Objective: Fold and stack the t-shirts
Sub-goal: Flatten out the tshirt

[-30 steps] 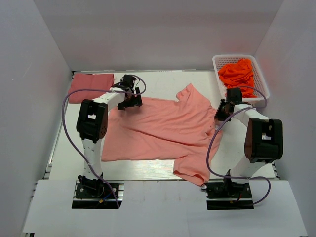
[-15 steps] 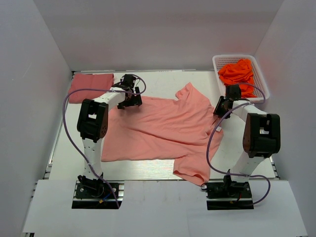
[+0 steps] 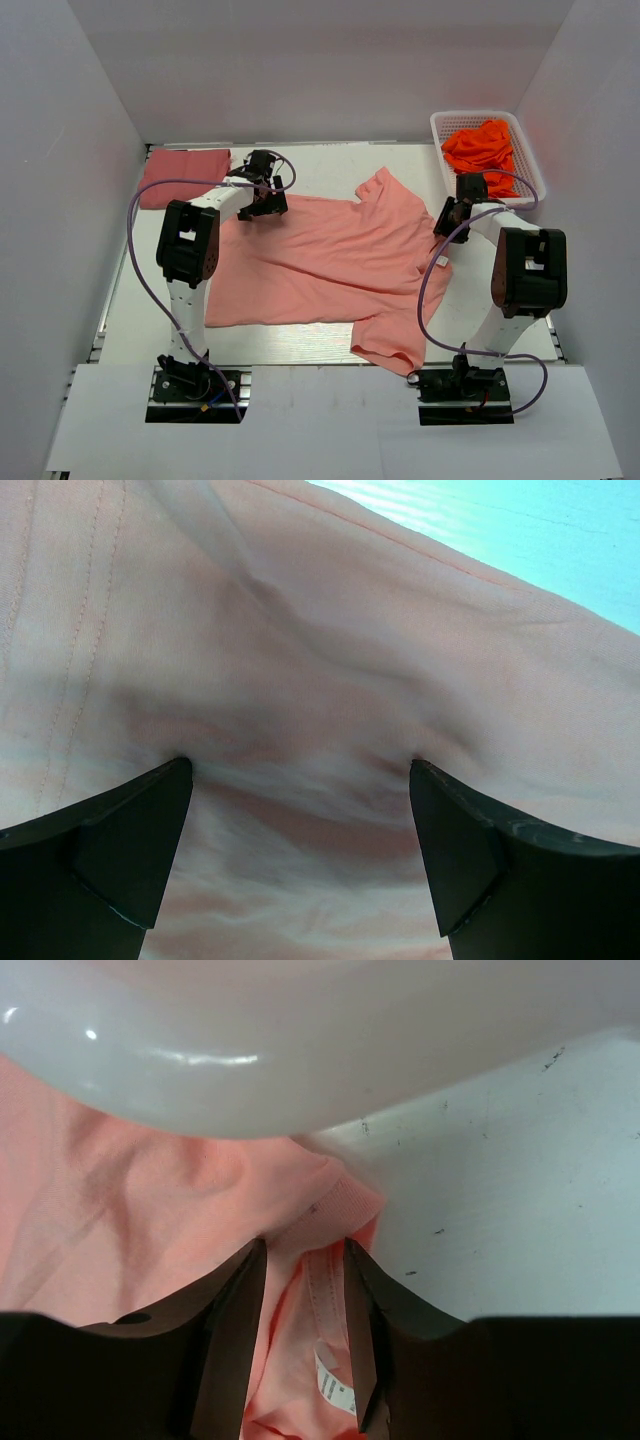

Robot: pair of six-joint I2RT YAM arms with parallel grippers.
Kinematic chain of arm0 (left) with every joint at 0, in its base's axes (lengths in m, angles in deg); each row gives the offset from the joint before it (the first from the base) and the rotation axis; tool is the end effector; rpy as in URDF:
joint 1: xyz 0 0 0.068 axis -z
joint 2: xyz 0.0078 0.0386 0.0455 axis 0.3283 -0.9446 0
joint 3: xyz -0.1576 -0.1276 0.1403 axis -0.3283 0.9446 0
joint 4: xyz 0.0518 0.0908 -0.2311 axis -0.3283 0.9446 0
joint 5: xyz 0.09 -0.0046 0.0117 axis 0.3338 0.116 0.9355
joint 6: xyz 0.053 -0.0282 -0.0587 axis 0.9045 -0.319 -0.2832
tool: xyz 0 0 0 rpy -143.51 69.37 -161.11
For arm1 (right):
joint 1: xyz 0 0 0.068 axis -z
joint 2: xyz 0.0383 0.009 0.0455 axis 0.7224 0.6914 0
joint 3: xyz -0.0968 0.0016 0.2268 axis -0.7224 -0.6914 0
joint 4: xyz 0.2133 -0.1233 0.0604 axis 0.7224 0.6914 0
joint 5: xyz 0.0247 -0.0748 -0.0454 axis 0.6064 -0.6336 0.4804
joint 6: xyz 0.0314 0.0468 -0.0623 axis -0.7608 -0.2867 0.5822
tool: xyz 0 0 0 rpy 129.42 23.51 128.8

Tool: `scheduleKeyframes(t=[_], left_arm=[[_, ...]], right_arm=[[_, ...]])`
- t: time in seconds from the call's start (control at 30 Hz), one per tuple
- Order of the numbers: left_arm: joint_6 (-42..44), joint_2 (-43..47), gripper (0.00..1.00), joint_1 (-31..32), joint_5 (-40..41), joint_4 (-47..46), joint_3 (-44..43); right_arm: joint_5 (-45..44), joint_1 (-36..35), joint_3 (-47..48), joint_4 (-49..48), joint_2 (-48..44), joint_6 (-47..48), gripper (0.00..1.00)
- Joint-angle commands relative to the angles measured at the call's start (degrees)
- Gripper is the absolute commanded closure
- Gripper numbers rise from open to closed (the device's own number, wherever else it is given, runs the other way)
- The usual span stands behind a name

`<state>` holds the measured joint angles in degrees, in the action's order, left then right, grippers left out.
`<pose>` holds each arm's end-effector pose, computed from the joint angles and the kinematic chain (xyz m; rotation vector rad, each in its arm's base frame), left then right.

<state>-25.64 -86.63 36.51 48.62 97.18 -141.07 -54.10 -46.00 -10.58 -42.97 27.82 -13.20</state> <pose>0.4320 -0.1191 0.1113 -0.2526 2.6251 0.0277 0.3693 -0.0089 0.1232 0.4871 2.5064 0.0059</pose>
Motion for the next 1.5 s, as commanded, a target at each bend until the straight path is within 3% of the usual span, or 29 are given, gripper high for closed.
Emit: scheduleKeyframes(t=[0.0,0.07,0.13,0.17,0.2,0.3,0.73,0.93,1.13,1.17,1.23,1.3,1.47], left_arm=[[-0.50,-1.23,0.00,-0.47,0.78,1.19,0.49],[-0.50,-1.23,0.00,-0.47,0.78,1.19,0.49],[-0.50,-1.23,0.00,-0.47,1.30,1.19,0.49],[-0.50,-1.23,0.00,-0.47,1.30,1.19,0.49],[-0.50,-1.23,0.00,-0.47,1.30,1.19,0.49],[-0.50,-1.23,0.00,-0.47,0.69,1.19,0.49],[-0.50,-0.71,0.00,-0.47,0.69,0.67,0.49],[-0.50,-0.71,0.00,-0.47,1.22,0.67,-0.65],[-0.50,-2.38,0.00,-0.47,2.36,1.28,-3.29],[-0.50,-2.38,0.00,-0.47,2.88,1.28,-4.16],[-0.50,-2.90,0.00,-0.47,2.89,1.81,-5.05],[-0.50,-2.90,0.00,-0.47,2.89,1.81,-5.66],[0.03,-2.90,0.00,-0.47,2.89,2.42,-5.66]], right_arm=[[-0.02,-0.16,0.73,-0.13,-0.30,0.87,0.57],[1.20,-0.16,1.79,-0.31,1.11,0.35,0.58],[2.61,-0.16,2.93,-0.92,1.82,0.34,0.66],[3.14,-0.08,3.20,-1.01,1.73,0.00,0.72],[3.14,-0.16,3.55,-1.27,1.30,0.17,0.84],[1.31,-1.73,3.90,-2.33,-1.42,-0.18,1.00],[5.17,-1.57,6.71,-2.16,-10.05,1.67,1.00],[3.85,-1.57,18.56,1.71,-5.39,1.23,1.00],[0.59,-1.57,33.86,11.98,9.61,1.65,1.00],[1.90,-1.74,35.18,14.00,10.69,1.92,0.84],[3.40,-2.10,37.13,15.59,11.14,2.89,0.73],[4.38,-2.36,33.02,14.81,8.78,3.24,0.55],[0.69,-2.45,20.27,12.44,-1.33,-0.77,0.46]])
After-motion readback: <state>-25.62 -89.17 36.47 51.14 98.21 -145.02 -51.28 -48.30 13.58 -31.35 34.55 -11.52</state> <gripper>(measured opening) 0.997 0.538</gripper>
